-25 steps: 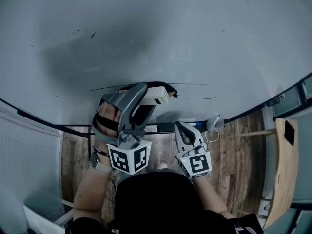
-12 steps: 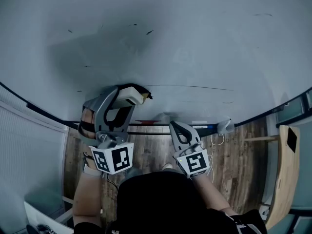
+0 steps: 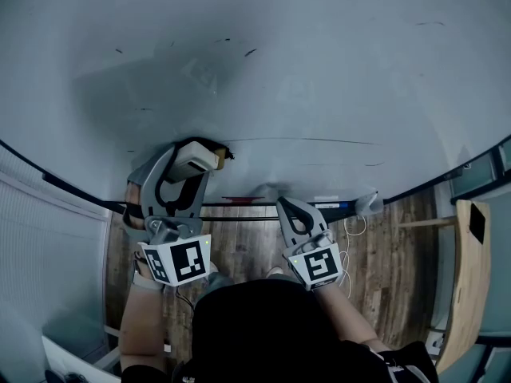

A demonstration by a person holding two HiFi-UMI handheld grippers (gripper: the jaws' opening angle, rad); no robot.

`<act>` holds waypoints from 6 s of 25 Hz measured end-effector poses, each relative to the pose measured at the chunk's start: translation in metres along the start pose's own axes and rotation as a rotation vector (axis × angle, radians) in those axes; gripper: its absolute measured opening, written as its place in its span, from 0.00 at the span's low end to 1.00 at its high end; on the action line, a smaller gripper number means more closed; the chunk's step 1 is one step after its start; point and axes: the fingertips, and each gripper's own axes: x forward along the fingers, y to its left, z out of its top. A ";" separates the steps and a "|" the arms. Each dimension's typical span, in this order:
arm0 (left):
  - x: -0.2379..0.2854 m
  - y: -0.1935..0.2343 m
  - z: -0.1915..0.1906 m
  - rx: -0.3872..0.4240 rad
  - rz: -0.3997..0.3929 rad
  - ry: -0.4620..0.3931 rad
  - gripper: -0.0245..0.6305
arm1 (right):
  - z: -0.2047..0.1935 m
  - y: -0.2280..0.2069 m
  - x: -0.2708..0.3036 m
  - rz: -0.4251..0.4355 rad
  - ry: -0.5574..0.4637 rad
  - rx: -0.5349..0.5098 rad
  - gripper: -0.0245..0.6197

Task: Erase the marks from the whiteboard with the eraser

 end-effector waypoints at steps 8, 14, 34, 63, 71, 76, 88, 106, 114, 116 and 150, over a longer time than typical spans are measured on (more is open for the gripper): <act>0.008 0.002 0.021 -0.072 0.072 -0.001 0.44 | -0.004 -0.020 -0.020 -0.027 -0.009 -0.001 0.08; 0.023 -0.002 0.060 -0.124 0.119 -0.077 0.44 | -0.010 -0.036 -0.037 -0.047 -0.009 0.008 0.08; 0.084 -0.073 0.197 -0.118 0.159 -0.167 0.44 | -0.047 -0.121 -0.145 -0.191 0.021 0.013 0.08; 0.115 -0.252 0.212 0.249 -0.039 -0.199 0.44 | -0.095 -0.160 -0.221 -0.277 0.085 0.061 0.08; 0.084 -0.204 0.141 0.193 -0.001 -0.120 0.44 | -0.092 -0.141 -0.193 -0.181 0.094 0.042 0.08; 0.067 -0.179 0.101 0.112 0.038 -0.033 0.44 | -0.090 -0.134 -0.182 -0.131 0.076 0.026 0.08; 0.075 -0.171 0.124 -0.173 0.156 -0.020 0.44 | -0.098 -0.154 -0.189 -0.156 0.077 0.055 0.08; 0.137 -0.233 0.269 -0.029 0.111 -0.201 0.44 | -0.107 -0.191 -0.248 -0.335 0.089 0.069 0.08; 0.136 -0.239 0.272 0.056 0.040 -0.251 0.44 | -0.100 -0.185 -0.268 -0.417 0.096 0.092 0.08; 0.131 -0.235 0.257 0.085 0.033 -0.239 0.44 | -0.098 -0.177 -0.268 -0.417 0.096 0.090 0.08; -0.137 -0.083 -0.010 -0.636 0.008 0.207 0.43 | -0.006 0.043 -0.093 0.091 0.031 0.062 0.08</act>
